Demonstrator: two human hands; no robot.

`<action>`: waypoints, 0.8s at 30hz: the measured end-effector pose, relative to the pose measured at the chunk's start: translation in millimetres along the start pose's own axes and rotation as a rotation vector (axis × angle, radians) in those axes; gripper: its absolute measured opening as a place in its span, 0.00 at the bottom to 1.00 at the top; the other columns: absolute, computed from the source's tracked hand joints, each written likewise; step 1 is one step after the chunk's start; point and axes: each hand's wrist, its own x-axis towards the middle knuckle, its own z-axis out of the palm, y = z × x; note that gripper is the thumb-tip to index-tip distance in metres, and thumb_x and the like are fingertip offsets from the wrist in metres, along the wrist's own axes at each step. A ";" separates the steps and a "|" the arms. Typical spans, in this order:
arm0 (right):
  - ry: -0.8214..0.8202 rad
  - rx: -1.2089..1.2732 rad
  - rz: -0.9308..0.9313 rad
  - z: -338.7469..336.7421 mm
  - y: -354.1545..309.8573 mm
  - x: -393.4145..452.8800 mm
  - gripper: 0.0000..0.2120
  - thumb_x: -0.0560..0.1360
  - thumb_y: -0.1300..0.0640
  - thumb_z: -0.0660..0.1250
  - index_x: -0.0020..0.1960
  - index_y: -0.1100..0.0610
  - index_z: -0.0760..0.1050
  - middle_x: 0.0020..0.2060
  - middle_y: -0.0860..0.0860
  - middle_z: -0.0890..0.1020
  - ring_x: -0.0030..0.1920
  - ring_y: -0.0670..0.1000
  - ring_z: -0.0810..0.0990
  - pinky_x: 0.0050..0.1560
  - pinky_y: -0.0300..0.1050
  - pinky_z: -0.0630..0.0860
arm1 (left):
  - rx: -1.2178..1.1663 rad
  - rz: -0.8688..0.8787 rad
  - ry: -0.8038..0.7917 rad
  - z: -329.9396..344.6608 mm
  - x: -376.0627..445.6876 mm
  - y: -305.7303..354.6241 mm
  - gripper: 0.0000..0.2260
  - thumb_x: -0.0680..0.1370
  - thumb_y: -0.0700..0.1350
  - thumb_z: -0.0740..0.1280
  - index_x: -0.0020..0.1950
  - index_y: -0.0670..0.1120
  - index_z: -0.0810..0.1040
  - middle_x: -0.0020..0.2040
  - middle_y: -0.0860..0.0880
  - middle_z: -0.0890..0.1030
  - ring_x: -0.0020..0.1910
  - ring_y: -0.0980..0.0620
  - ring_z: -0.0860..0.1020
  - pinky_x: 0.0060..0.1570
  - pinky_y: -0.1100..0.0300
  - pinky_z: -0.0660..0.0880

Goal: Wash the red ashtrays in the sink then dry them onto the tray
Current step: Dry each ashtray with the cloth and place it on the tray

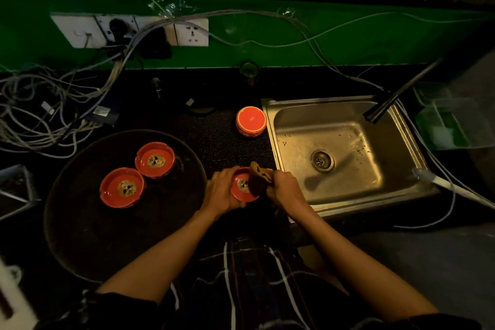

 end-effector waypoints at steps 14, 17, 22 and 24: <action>0.032 -0.416 -0.264 71.0 -47.6 3.8 0.12 0.79 0.60 0.61 0.59 0.59 0.79 0.57 0.60 0.82 0.63 0.61 0.76 0.63 0.52 0.72 | -0.049 -0.122 0.013 3.9 -4.2 2.3 0.36 0.68 0.42 0.72 0.75 0.44 0.64 0.68 0.40 0.70 0.66 0.40 0.71 0.65 0.47 0.70; 0.036 -0.422 -0.265 68.5 -56.8 10.2 0.10 0.78 0.60 0.62 0.57 0.58 0.78 0.53 0.56 0.83 0.58 0.59 0.79 0.57 0.52 0.72 | -0.047 -0.061 -0.139 -15.1 4.3 -14.9 0.42 0.64 0.43 0.75 0.75 0.43 0.64 0.67 0.40 0.72 0.68 0.40 0.71 0.68 0.55 0.68; -0.005 -0.414 -0.273 57.6 -63.4 21.4 0.09 0.75 0.58 0.68 0.54 0.57 0.79 0.51 0.54 0.84 0.52 0.57 0.82 0.48 0.50 0.75 | 0.001 0.050 -0.224 -34.4 18.9 -20.6 0.48 0.63 0.47 0.80 0.77 0.37 0.61 0.72 0.37 0.69 0.71 0.40 0.68 0.72 0.54 0.62; -0.005 -0.363 -0.308 54.0 -59.7 25.4 0.10 0.74 0.59 0.68 0.55 0.57 0.79 0.50 0.55 0.84 0.50 0.57 0.83 0.48 0.50 0.77 | -0.003 0.107 -0.218 -35.9 27.2 -18.8 0.50 0.61 0.56 0.74 0.77 0.37 0.61 0.71 0.36 0.69 0.71 0.38 0.69 0.72 0.49 0.65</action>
